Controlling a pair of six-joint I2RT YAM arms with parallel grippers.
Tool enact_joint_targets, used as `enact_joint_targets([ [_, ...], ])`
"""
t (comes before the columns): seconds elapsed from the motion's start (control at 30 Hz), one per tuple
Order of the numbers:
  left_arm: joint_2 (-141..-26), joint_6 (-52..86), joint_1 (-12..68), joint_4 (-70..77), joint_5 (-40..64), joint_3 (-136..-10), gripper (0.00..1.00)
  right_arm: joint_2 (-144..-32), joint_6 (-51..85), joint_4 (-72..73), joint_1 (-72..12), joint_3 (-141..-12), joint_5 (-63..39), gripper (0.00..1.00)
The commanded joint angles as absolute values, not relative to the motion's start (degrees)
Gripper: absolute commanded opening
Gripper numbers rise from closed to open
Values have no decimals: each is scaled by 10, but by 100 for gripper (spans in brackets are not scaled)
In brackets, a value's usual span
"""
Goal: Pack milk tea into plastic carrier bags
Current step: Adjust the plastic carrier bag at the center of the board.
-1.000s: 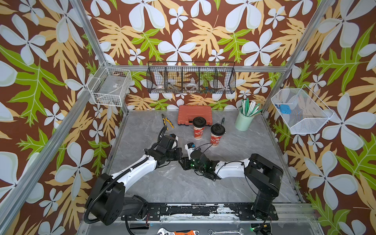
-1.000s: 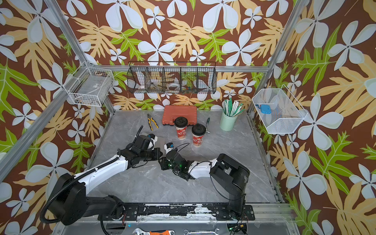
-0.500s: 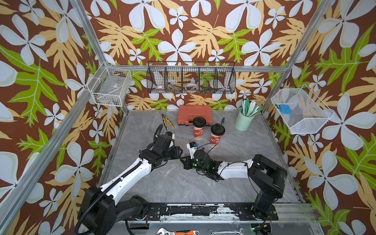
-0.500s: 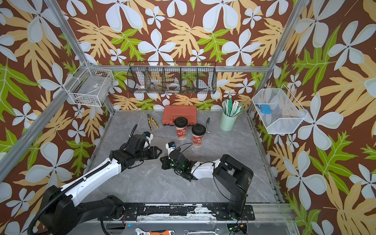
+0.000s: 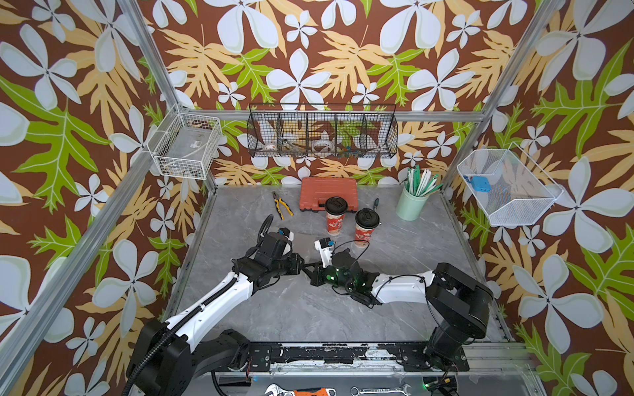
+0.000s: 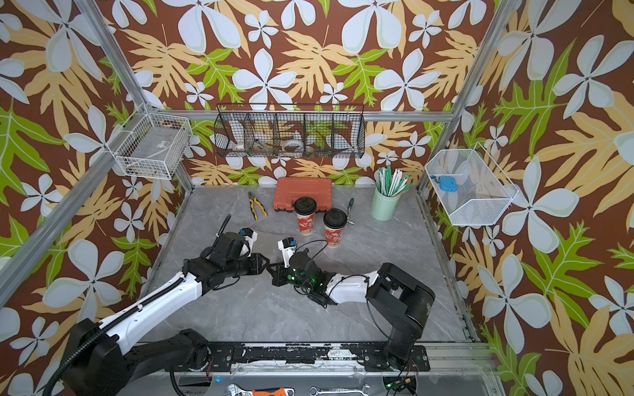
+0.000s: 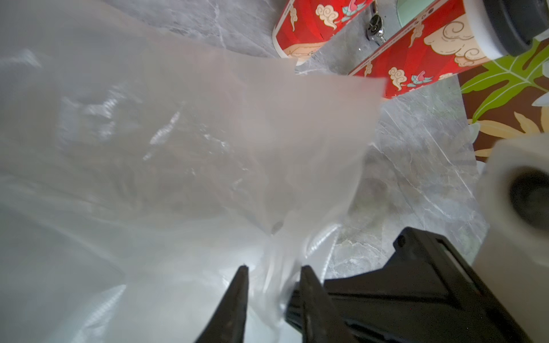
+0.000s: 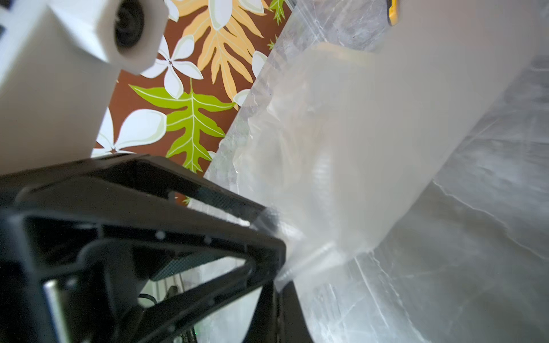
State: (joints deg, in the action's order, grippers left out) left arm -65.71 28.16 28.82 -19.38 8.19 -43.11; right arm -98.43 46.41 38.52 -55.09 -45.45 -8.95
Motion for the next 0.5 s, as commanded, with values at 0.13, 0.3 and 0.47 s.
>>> enact_joint_targets([
  [0.13,-652,265,289,-237,19,-451,0,-967,455,377,-551,-451,-69,0],
  [0.3,-650,245,289,-306,-70,-489,0,-946,451,246,-551,-475,-3,0],
  [0.47,-656,230,289,-382,-149,-543,0,-936,446,124,-550,-505,50,0],
])
